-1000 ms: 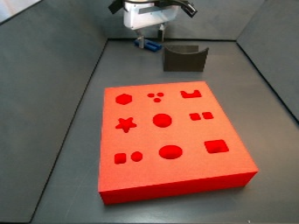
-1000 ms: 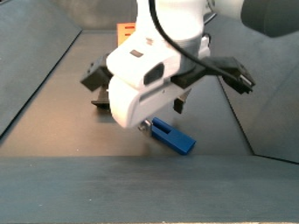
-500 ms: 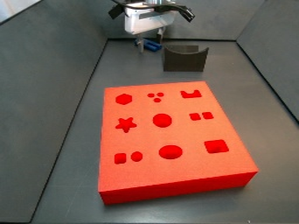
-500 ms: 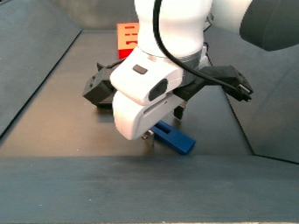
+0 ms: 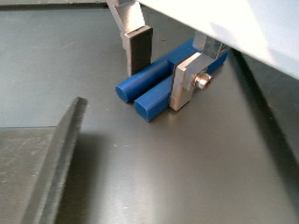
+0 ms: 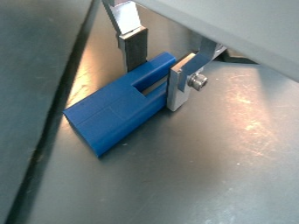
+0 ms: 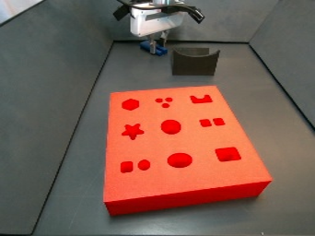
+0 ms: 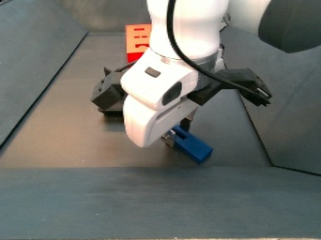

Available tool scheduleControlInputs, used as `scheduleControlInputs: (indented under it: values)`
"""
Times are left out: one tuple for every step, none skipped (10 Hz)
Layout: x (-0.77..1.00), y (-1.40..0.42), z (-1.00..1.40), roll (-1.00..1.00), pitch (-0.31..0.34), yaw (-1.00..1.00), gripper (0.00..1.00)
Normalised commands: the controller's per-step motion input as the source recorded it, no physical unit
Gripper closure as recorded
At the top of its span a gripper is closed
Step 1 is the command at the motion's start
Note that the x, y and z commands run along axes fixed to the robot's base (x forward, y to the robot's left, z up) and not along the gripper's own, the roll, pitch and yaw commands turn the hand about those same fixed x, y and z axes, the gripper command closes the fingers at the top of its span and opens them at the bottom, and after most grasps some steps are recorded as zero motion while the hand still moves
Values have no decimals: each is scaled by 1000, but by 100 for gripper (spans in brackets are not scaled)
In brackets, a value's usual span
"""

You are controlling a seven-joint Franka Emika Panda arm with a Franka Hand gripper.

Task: Pick up the square-circle object. Move up. Rotate the square-circle object. Place the square-circle object on the fixture. Regrasp the square-circle object. Move to above the board. Insert the square-circle object.
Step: Pick up the square-circle object, then move up.

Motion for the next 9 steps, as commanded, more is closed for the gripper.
scheduleControlInputs:
  values:
    - [0,0,0,0,0,0,100]
    - [0,0,0,0,0,0,100]
    - [0,0,0,0,0,0,100]
    - [0,0,0,0,0,0,100]
    - [0,0,0,0,0,0,100]
    - [0,0,0,0,0,0,100]
    - [0,0,0,0,0,0,100]
    - [0,0,0,0,0,0,100]
    - [0,0,833,0,0,0,100]
